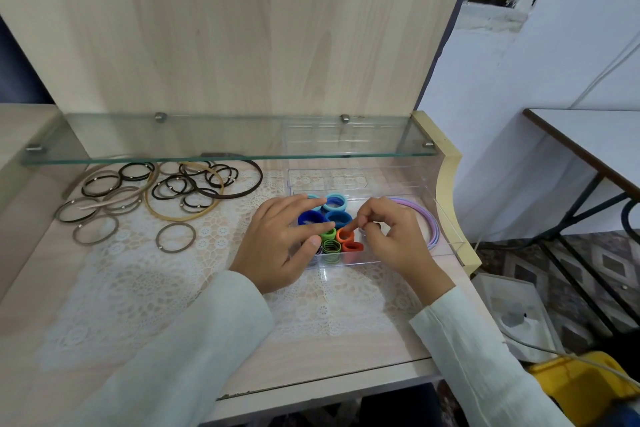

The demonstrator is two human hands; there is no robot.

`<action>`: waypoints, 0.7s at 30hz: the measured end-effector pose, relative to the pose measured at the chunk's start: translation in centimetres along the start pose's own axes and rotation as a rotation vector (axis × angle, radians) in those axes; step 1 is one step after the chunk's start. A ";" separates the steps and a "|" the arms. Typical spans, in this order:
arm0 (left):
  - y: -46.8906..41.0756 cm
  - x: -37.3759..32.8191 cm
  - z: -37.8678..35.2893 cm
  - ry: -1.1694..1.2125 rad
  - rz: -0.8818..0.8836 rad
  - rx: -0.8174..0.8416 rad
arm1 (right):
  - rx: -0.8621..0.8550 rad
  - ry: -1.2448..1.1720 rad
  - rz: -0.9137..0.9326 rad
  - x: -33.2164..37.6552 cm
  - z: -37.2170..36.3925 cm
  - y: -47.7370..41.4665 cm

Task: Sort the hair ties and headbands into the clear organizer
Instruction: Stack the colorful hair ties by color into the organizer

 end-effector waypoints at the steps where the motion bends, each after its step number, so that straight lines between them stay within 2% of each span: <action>1: 0.0 -0.1 0.1 0.002 -0.014 -0.008 | 0.009 -0.017 -0.015 0.0 -0.1 0.0; 6: 0.1 -0.1 0.5 0.011 -0.012 -0.056 | 0.067 -0.092 -0.023 1.0 -0.6 0.0; 12: 0.1 0.4 0.1 -0.005 0.028 -0.030 | 0.147 -0.037 0.051 2.5 -2.0 -0.2; 21: 0.1 0.4 -0.1 -0.014 0.029 -0.018 | 0.221 -0.008 0.015 2.2 -3.2 0.3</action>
Point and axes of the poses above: each hand's wrist, its own y-axis away from the middle knuckle, its own z-axis out of the back of the hand, x = y × z, the point moved 9 cm from there along -y, towards the middle knuckle, and after that the axes turned 11 degrees about -y, right-handed, at the moved point
